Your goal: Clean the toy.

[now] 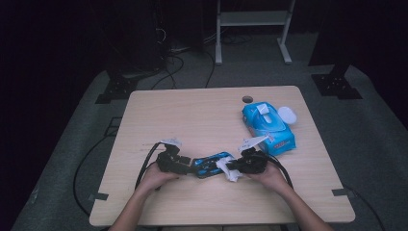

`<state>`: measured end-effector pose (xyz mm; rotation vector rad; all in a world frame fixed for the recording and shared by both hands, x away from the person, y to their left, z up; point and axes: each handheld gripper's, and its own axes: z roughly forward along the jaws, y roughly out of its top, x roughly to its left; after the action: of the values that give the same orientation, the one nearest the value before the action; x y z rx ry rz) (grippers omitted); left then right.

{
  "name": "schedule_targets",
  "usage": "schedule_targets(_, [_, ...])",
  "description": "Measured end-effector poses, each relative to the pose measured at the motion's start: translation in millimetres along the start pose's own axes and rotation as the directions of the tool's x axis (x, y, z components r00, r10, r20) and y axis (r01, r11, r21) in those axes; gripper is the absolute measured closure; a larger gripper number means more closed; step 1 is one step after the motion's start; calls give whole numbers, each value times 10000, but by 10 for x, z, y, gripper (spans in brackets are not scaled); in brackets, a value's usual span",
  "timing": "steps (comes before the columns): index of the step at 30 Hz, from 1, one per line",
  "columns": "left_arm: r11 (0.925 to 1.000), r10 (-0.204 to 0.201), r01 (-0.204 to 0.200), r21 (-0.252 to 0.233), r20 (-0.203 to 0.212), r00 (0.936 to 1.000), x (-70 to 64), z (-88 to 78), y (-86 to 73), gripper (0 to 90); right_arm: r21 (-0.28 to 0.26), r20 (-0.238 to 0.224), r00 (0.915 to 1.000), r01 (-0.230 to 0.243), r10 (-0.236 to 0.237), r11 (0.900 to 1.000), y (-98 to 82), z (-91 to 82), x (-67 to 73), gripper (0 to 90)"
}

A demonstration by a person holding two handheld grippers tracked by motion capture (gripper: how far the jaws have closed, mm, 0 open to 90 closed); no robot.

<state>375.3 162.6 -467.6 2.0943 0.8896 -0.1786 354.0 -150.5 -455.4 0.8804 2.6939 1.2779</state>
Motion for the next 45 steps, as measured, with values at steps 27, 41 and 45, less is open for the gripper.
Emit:
schedule_targets(27, [9911,-1121,1181,610,-934,9893,-156,43,52,373,-151,259,9996,74,-70,9999,-23,6,47,850])
schedule_targets(41, [9984,538,-556,-114,-1236,9909,-296,18,-24,563,-48,371,9987,358,-356,9993,-21,-38,71,837])
schedule_targets(45, [9826,1633,-1751,-617,-1614,9733,-380,19,-103,562,-424,713,9974,100,-70,9990,-13,-191,-55,836])
